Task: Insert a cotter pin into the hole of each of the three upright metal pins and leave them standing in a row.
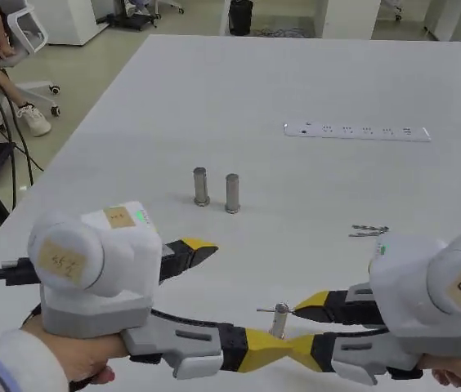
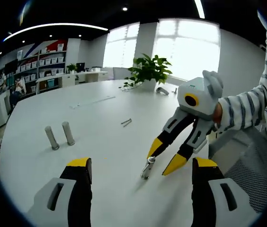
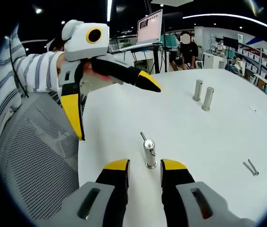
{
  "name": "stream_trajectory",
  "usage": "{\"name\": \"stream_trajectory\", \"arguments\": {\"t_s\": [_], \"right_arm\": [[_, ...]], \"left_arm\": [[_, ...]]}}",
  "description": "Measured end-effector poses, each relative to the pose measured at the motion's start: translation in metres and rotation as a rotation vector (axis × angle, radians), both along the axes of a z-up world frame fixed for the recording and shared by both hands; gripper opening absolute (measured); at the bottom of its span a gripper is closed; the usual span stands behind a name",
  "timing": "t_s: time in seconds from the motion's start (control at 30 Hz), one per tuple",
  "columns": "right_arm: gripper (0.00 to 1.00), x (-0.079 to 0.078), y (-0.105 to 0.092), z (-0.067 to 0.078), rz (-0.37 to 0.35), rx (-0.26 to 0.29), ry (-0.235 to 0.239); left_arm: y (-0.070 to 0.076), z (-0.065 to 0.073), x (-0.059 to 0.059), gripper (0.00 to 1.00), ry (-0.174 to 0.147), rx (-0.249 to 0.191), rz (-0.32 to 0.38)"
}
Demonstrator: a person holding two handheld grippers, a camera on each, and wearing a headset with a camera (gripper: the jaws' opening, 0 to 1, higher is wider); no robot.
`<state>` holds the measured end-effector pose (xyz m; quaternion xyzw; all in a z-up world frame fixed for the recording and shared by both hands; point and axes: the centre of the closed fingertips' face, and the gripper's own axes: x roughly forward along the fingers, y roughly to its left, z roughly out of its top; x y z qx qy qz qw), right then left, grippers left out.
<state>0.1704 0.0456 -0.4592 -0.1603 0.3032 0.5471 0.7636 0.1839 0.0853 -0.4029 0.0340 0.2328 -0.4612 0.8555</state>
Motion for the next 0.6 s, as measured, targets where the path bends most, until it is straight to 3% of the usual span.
{"name": "stream_trajectory", "arguments": {"t_s": [0.2, 0.33, 0.4, 0.5, 0.6], "right_arm": [[0.21, 0.000, 0.005, -0.006, -0.006, 0.008, 0.014], [0.22, 0.000, 0.009, -0.006, -0.016, 0.024, 0.012], [0.23, 0.002, 0.011, -0.007, -0.020, 0.029, 0.005], [0.23, 0.003, 0.013, -0.008, -0.018, 0.031, -0.009], [0.23, 0.005, 0.015, -0.011, -0.021, 0.026, -0.013]], "left_arm": [[0.013, 0.003, -0.011, 0.99, 0.018, -0.017, 0.018], [0.024, -0.001, -0.011, 0.99, 0.052, -0.016, 0.076], [0.028, -0.004, -0.013, 0.99, 0.045, -0.003, 0.075], [0.034, -0.010, -0.016, 0.99, 0.069, 0.009, 0.088], [0.036, -0.010, -0.017, 0.99, 0.071, 0.006, 0.104]]}}
